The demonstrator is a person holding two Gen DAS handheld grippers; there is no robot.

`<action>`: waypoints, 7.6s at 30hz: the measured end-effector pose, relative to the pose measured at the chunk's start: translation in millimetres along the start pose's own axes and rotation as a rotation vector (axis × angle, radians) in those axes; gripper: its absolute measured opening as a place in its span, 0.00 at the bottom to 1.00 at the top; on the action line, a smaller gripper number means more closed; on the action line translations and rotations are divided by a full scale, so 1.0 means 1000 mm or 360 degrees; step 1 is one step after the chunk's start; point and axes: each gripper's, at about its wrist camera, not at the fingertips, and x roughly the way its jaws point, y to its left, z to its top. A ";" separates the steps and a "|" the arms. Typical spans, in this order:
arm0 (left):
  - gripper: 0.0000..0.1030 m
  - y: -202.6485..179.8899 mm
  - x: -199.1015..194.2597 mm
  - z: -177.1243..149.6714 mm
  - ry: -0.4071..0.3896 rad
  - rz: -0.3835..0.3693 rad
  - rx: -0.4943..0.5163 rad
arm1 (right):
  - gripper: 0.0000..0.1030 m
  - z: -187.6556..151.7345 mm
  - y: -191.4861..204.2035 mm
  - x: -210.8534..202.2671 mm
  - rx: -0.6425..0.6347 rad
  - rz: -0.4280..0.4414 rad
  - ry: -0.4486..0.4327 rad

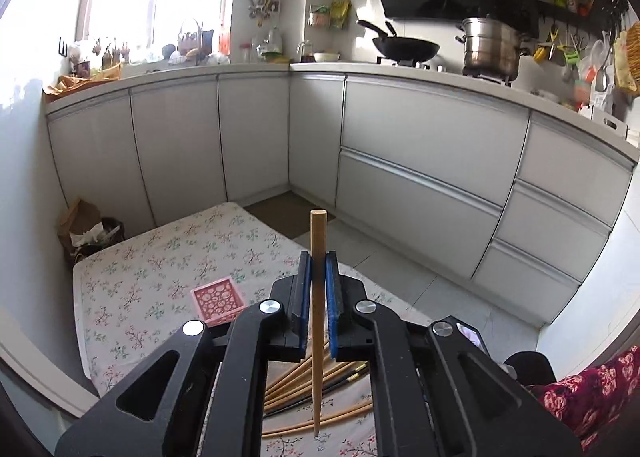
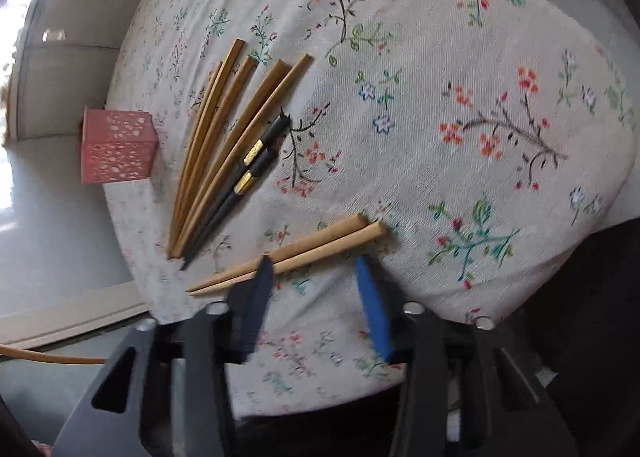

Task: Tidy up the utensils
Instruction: 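Grasp a wooden chopstick with the right tool while the left tool holds its chopstick upright, then carry both upright chopsticks over the pink mesh cup with both tools, then lower the chopsticks into the pink cup and open both tools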

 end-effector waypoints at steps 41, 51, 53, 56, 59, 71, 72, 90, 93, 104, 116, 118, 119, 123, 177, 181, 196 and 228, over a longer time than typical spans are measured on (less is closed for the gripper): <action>0.07 -0.001 -0.015 0.002 -0.0140 -0.0059 -0.0108 | 0.27 0.048 0.035 0.003 -0.0189 -0.0449 -0.0133; 0.07 0.007 -0.011 -0.001 -0.0112 -0.0001 -0.0184 | 0.07 0.042 0.026 0.004 -0.0054 -0.0091 -0.0263; 0.07 0.009 -0.010 -0.004 -0.0111 0.0026 -0.0213 | 0.07 0.038 0.031 -0.010 -0.0164 0.0071 -0.0369; 0.07 0.015 -0.010 -0.008 -0.0132 0.0062 -0.0281 | 0.07 0.031 0.042 -0.029 -0.0298 0.0195 -0.0489; 0.07 0.020 -0.010 -0.012 -0.0142 0.0070 -0.0342 | 0.07 0.016 0.054 -0.059 -0.0491 0.0308 -0.0669; 0.35 0.079 0.034 -0.057 0.0332 0.0234 -0.0786 | 0.07 -0.030 0.062 -0.107 -0.0897 0.0364 -0.0802; 0.40 0.094 0.049 -0.070 0.0421 0.0277 -0.0854 | 0.07 -0.029 0.057 -0.108 -0.0880 0.0373 -0.0795; 0.10 0.115 0.240 -0.175 0.0937 0.0999 -0.0815 | 0.08 0.016 0.004 -0.086 -0.0681 0.0440 -0.0634; 0.07 0.127 0.217 -0.181 0.0975 0.1074 -0.0811 | 0.08 0.020 0.003 -0.086 -0.0687 0.0462 -0.0625; 0.38 0.168 0.116 -0.195 0.1198 0.0662 -0.0906 | 0.08 0.019 0.017 -0.078 -0.0727 0.0451 -0.0588; 0.18 0.238 0.194 -0.159 0.1328 0.0838 -0.0768 | 0.08 0.019 0.030 -0.068 -0.0773 0.0368 -0.0567; 0.06 0.235 0.198 -0.158 0.1355 0.0854 -0.0699 | 0.08 0.019 0.032 -0.069 -0.0779 0.0368 -0.0565; 0.06 0.234 0.196 -0.157 0.1348 0.0846 -0.0688 | 0.08 0.018 0.033 -0.069 -0.0782 0.0372 -0.0568; 0.06 0.240 0.171 -0.160 0.1185 0.0783 -0.0823 | 0.08 0.012 0.037 -0.079 -0.0811 0.0392 -0.0593; 0.06 0.092 0.070 0.055 -0.0583 0.0782 -0.0381 | 0.08 0.003 0.177 -0.228 -0.1292 0.0563 -0.1328; 0.06 0.111 0.094 0.050 -0.0553 0.0802 -0.0405 | 0.08 0.012 0.188 -0.216 -0.1320 0.0550 -0.1340; 0.37 0.134 0.082 0.020 -0.0634 0.0828 -0.0506 | 0.08 0.023 0.239 -0.205 -0.1376 0.0646 -0.1403; 0.80 0.135 -0.010 -0.003 -0.0659 0.1005 -0.0653 | 0.46 0.012 0.257 -0.134 -0.1362 0.0483 -0.1463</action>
